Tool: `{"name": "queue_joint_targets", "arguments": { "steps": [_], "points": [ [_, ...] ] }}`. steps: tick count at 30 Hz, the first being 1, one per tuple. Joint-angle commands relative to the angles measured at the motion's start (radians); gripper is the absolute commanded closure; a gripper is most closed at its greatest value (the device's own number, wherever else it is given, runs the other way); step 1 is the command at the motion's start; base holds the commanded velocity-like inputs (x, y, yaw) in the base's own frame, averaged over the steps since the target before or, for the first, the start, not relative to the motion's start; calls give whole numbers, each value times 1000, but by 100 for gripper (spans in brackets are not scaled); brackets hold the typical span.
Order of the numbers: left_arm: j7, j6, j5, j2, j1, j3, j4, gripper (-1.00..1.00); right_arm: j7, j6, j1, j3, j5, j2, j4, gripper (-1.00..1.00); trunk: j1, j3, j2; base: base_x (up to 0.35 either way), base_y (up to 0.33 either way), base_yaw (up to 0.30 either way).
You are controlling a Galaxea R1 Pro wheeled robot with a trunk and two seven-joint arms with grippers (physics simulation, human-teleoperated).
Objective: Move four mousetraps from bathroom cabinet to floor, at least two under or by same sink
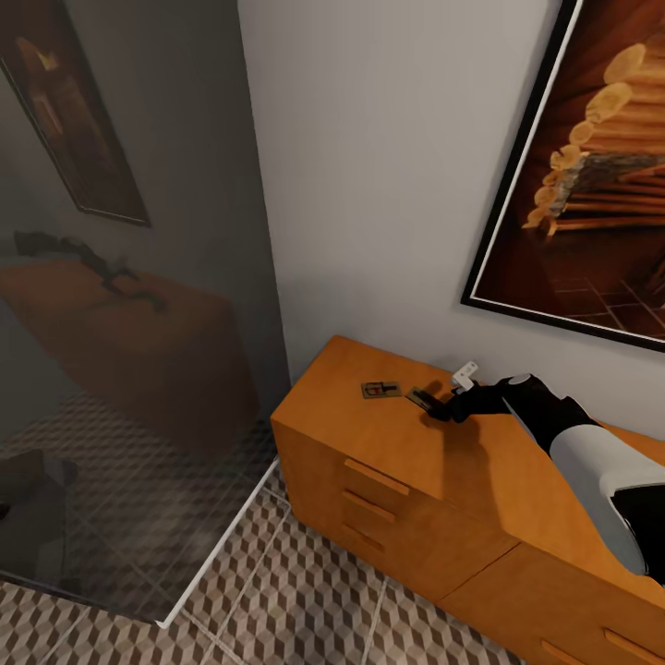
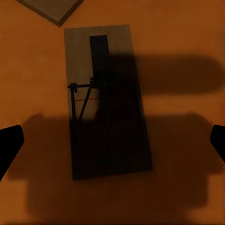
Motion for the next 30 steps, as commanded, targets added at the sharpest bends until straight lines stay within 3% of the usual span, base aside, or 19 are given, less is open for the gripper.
{"name": "queue_joint_targets", "arguments": {
  "steps": [1, 16, 30],
  "points": [
    [-6, -5, 8, 0, -2, -6, 4, -100, 5, 5, 0, -1, 6, 0, -1, -100, 1, -2, -2, 0, 0, 0],
    [-6, -5, 8, 0, -2, -6, 4, -100, 5, 5, 0, -1, 6, -1, 7, -100, 1, -4, -2, 0, 0, 0],
    [-6, -4, 8, 0, -2, -6, 4, -100, 5, 5, 0, -1, 6, -1, 7, -100, 1, -23, -2, 0, 0, 0]
  ]
}}
